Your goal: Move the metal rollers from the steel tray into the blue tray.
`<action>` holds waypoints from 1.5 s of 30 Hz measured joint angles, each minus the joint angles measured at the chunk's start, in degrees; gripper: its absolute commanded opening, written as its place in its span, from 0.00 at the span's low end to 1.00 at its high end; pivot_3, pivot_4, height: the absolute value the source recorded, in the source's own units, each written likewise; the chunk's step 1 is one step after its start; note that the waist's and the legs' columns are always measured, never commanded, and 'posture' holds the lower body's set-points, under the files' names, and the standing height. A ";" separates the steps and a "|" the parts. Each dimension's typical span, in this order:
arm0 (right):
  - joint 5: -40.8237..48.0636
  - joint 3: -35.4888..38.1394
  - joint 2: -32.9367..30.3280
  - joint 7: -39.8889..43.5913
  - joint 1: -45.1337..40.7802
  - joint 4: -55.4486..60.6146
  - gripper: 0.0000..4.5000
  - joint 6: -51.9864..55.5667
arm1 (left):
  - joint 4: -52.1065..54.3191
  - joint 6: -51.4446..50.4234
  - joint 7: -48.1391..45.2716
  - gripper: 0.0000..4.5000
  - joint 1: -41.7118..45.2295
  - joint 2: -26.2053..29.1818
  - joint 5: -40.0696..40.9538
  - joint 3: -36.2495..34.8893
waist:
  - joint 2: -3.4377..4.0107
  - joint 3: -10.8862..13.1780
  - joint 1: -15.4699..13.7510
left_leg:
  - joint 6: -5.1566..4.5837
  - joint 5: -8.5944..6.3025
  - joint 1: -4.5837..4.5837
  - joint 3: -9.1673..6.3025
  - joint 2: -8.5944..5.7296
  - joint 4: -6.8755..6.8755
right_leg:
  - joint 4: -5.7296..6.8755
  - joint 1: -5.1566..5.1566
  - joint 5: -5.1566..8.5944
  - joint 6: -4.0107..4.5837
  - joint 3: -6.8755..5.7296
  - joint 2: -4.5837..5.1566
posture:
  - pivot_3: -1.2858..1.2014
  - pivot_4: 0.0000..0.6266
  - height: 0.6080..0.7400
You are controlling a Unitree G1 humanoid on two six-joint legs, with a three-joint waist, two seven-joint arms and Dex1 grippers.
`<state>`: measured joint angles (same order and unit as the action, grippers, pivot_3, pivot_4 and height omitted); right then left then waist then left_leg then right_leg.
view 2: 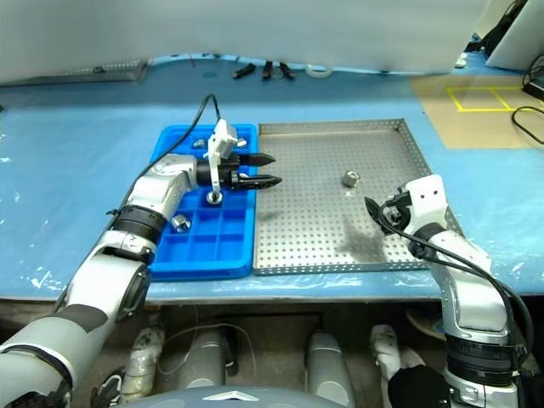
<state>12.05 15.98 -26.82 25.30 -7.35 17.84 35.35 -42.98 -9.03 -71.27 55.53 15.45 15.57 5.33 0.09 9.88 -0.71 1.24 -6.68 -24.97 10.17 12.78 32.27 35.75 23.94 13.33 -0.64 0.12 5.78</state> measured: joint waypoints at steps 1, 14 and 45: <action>-0.01 -0.06 0.29 -0.41 -0.01 -1.22 0.88 -0.60 | -0.41 0.11 -0.14 0.77 0.26 -0.05 -0.22 0.00 | 0.00 0.00 -0.01 | -0.02 -0.01 0.01 0.00 0.00 0.01 | -0.01 -0.02 0.00 0.00 0.00 0.00 | 0.36 0.24 1.00; -1.79 0.50 2.08 -7.15 -2.89 -20.12 0.88 -7.51 | 0.23 0.13 -0.95 0.77 -0.02 0.50 -1.70 -0.06 | 0.02 -0.01 -0.16 | -0.30 -0.18 0.02 0.10 -0.06 0.19 | -0.07 -0.24 0.00 0.01 -0.01 0.20 | 0.38 0.24 1.00; 2.95 -14.71 6.06 1.84 -20.28 -8.71 0.38 -2.14 | 11.02 -5.30 3.06 0.77 -5.35 9.30 -0.19 -4.38 | 0.08 0.03 -1.17 | -0.30 -0.20 0.38 0.22 -0.06 -0.25 | -0.41 -0.51 0.02 0.02 -0.06 0.29 | 0.48 0.24 1.00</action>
<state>15.00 1.27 -20.76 27.15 -27.63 9.14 33.21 -31.96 -14.33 -68.21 50.18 24.75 15.37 0.95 0.17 9.91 -1.88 0.94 -6.88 -24.58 10.39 12.72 32.02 35.34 23.44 13.35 -0.61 0.05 6.08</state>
